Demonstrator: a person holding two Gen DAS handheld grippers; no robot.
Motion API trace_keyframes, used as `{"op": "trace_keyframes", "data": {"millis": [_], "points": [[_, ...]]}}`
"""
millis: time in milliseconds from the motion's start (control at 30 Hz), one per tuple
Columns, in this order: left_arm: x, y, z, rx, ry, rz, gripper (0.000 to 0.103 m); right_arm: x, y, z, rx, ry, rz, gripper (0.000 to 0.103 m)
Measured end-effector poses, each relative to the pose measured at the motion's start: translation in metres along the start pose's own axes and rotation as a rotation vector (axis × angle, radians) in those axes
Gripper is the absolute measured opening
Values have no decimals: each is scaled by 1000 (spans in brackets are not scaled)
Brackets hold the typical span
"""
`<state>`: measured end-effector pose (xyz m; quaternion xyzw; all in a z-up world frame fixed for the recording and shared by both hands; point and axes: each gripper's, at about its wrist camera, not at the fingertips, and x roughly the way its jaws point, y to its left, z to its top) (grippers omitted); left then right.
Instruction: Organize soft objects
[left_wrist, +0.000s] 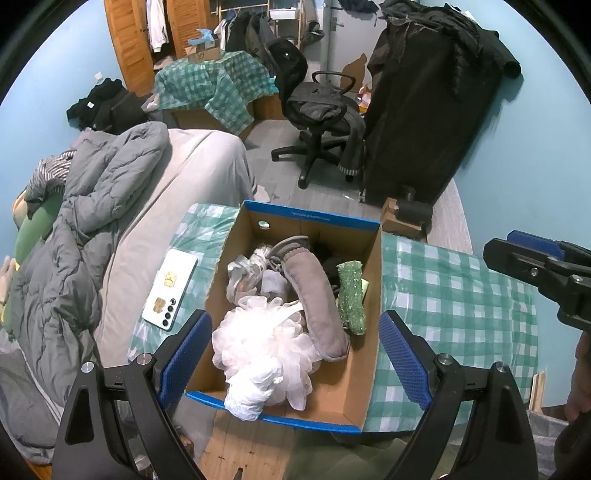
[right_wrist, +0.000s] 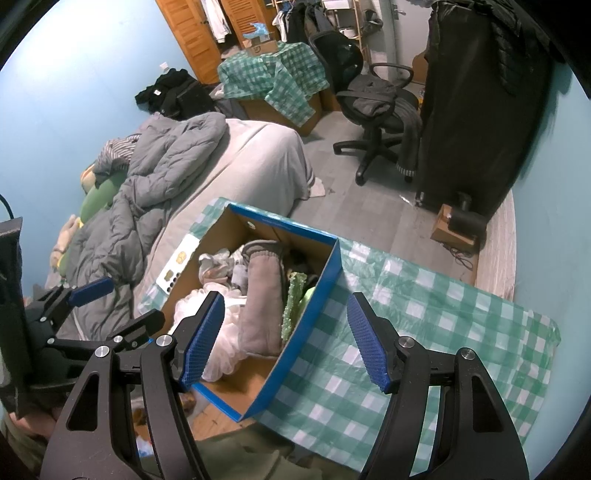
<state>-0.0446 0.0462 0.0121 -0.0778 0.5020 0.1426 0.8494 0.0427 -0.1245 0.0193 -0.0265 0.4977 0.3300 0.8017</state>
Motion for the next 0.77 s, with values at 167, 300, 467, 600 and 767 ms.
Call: {"op": "trace_keyframes", "data": {"millis": [167,300,467,600,767], "points": [[1,1,0,0,2,3,93,0,0,0,0,0,0,69],[1,2,-1,-1,5,4,93,0,0,-1,1,0,-2,69],[2,3,-2,-2,8,7,93,0,0,0,0,0,-1,69],[5,3,-2,-9,13,9,93,0,0,-2,-2,3,-4,69],[5,4,-2,-8,8,14,93,0,0,-1,-2,1,-3,69]]}}
